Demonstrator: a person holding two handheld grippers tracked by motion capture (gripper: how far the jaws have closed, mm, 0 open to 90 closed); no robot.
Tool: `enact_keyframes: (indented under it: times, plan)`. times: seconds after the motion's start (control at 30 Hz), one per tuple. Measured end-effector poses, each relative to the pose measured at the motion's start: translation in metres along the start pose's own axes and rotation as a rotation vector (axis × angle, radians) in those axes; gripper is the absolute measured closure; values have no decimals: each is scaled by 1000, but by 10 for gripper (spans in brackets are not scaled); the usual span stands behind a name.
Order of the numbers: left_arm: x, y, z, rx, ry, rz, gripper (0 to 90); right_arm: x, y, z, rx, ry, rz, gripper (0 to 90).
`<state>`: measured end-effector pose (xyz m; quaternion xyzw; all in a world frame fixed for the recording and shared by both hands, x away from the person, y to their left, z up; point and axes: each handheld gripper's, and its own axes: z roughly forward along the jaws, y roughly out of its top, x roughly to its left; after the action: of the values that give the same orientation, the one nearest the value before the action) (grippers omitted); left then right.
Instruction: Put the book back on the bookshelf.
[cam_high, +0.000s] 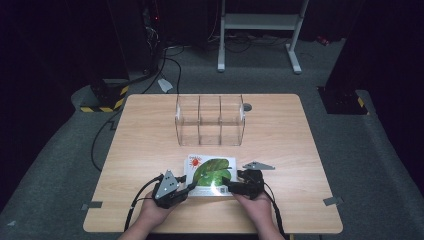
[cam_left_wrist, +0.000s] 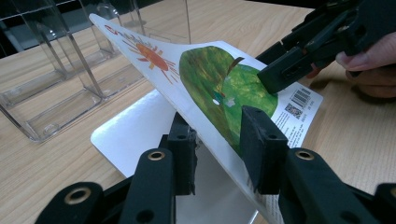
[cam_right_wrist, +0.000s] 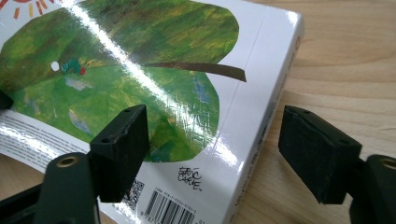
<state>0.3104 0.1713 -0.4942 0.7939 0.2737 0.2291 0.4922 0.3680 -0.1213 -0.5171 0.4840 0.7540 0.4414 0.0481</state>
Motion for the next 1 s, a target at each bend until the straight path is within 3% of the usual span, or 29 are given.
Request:
enact_keyframes:
  times: [0.07,0.4,0.67,1.0]
  plan:
    - [-1,0,0,-1,1,10,667,-2,1,3,22,34,20,193]
    - [-1,0,0,-6,-1,26,669,-1,1,8,32,81,48,179]
    - [0,-1,1,2,-4,15,680,1,0,1,3,43,30,246]
    - [2,-2,4,12,2,-42,696,7,-1,-7,-46,-21,-22,297]
